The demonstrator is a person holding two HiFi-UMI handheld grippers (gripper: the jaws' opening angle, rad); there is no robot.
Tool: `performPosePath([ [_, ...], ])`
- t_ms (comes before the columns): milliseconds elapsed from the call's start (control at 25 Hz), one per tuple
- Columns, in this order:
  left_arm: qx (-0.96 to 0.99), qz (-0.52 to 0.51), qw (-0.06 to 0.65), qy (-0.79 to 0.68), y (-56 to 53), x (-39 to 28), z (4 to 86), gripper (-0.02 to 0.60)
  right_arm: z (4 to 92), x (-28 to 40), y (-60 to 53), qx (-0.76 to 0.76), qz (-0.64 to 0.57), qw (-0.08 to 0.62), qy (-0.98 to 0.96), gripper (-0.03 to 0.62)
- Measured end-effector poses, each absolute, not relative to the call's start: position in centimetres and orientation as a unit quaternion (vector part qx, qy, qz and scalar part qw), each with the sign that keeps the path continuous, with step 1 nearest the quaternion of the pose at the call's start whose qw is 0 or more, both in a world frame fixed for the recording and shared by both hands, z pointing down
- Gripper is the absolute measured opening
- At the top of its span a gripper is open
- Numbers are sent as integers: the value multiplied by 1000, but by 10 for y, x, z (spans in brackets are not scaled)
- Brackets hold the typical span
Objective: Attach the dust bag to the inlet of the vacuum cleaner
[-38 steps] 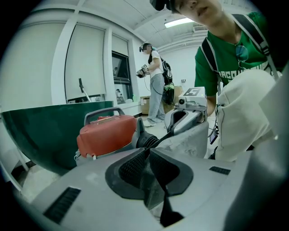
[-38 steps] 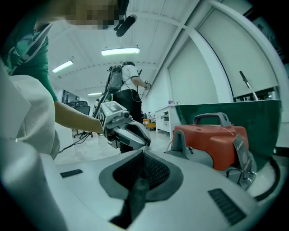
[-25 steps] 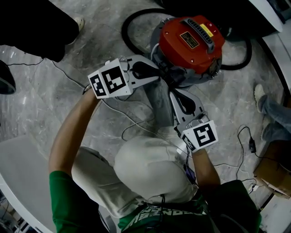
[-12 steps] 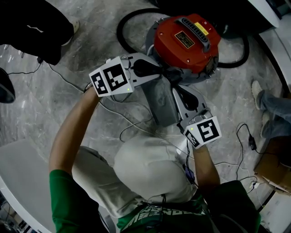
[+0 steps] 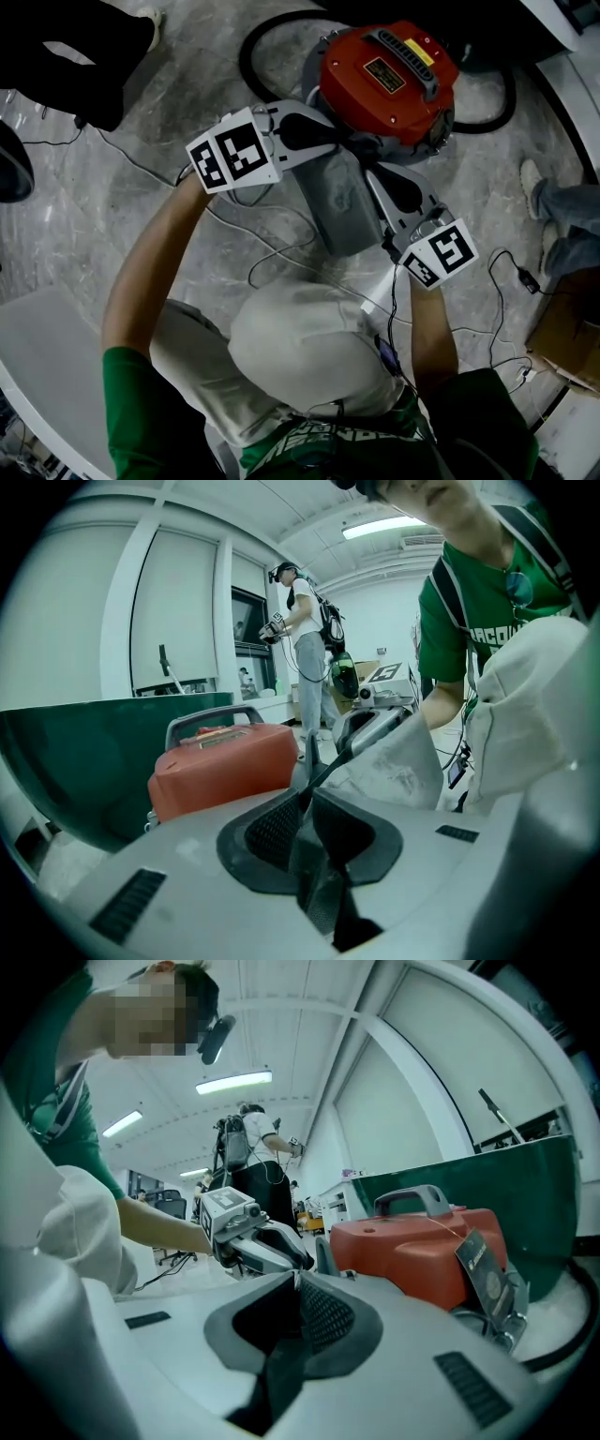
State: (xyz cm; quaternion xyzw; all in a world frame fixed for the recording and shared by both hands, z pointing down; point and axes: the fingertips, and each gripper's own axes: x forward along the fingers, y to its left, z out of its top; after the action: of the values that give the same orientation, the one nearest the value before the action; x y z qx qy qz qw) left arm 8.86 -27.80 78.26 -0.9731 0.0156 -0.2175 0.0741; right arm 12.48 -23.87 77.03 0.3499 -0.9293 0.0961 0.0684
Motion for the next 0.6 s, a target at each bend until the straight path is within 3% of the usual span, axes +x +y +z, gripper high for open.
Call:
performPosePath([
  [200,-976,-204,69,24,-280,89,786,46,775,126,-239,351,118,58,-927,23],
  [600,-977,-179,92,66,-281,85,781,46,769,126,-236,393,64,114,-910,29],
])
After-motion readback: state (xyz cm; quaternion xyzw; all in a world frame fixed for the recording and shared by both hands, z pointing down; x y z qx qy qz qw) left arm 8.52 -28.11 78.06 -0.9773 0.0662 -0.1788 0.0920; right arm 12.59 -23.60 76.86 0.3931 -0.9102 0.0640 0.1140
